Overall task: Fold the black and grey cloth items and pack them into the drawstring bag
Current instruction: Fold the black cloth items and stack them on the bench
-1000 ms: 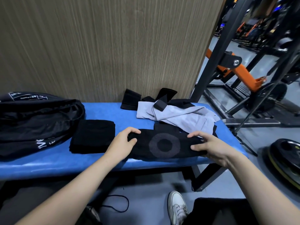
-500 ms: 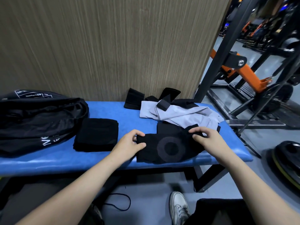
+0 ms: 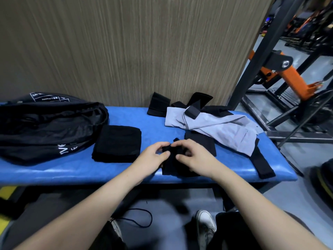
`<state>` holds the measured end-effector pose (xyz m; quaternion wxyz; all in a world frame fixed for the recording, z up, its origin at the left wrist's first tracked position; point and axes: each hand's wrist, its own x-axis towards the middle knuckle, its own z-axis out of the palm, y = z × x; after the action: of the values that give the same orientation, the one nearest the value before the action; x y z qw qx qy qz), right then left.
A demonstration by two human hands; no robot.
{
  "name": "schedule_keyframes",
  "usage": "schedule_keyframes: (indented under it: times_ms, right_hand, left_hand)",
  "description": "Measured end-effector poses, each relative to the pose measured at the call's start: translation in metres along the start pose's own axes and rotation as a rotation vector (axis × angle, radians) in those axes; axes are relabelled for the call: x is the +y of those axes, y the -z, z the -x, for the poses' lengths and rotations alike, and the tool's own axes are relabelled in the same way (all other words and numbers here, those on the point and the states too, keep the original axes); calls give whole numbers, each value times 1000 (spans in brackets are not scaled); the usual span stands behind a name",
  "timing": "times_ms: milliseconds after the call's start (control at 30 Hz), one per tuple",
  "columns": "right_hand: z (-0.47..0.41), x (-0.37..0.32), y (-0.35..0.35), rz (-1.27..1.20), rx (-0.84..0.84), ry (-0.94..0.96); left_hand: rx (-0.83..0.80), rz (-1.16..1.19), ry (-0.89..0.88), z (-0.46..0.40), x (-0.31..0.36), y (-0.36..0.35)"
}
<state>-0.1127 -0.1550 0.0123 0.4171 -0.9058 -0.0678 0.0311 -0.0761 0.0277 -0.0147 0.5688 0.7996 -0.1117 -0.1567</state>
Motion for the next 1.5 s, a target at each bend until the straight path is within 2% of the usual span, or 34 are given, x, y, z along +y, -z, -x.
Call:
schedule_keyframes:
  times_ms: [100, 233, 300, 367, 433, 500, 600, 733, 867, 1033, 1233, 1367, 1433, 1500]
  right_hand:
    - [-1, -1, -9, 17, -72, 30]
    - [3, 2, -2, -105, -63, 26]
    - [5, 7, 4, -181, 14, 21]
    - [6, 15, 13, -176, 158, 7]
    - [7, 21, 24, -98, 306, -20]
    - [11, 19, 33, -143, 355, -73]
    - [17, 9, 39, -442, 215, -176]
    - [13, -3, 28, -692, 40, -93]
    - [-6, -15, 12, -801, 39, -19]
    - [-32, -30, -15, -669, 171, 29]
    - [-60, -57, -52, -550, 124, 23]
    - [-77, -69, -76, -500, 110, 6]
    - [-88, -68, -88, -356, 113, 12]
    - [-97, -63, -97, -108, 60, 37]
  left_hand:
    - [-34, 110, 20, 3, 0, -1]
    - [-9, -4, 25, 3, -5, -1]
    - [-15, -21, 0, 3, -3, -3]
    - [-13, 6, -52, 4, 3, -4]
    - [-3, 80, -106, 6, 12, -2]
    - [-6, 190, -120, 8, 20, 3]
    - [6, 288, -144, 10, 27, 12]
    - [83, 264, -167, 13, 29, 27]
    - [195, 164, -111, 13, 23, 46]
    - [304, 96, -136, 22, 18, 74]
    - [473, -90, -182, 26, 1, 119]
    - [558, -221, -106, 26, -14, 145]
    - [538, -296, -93, 26, -24, 150]
    - [498, -365, -121, 26, -33, 151]
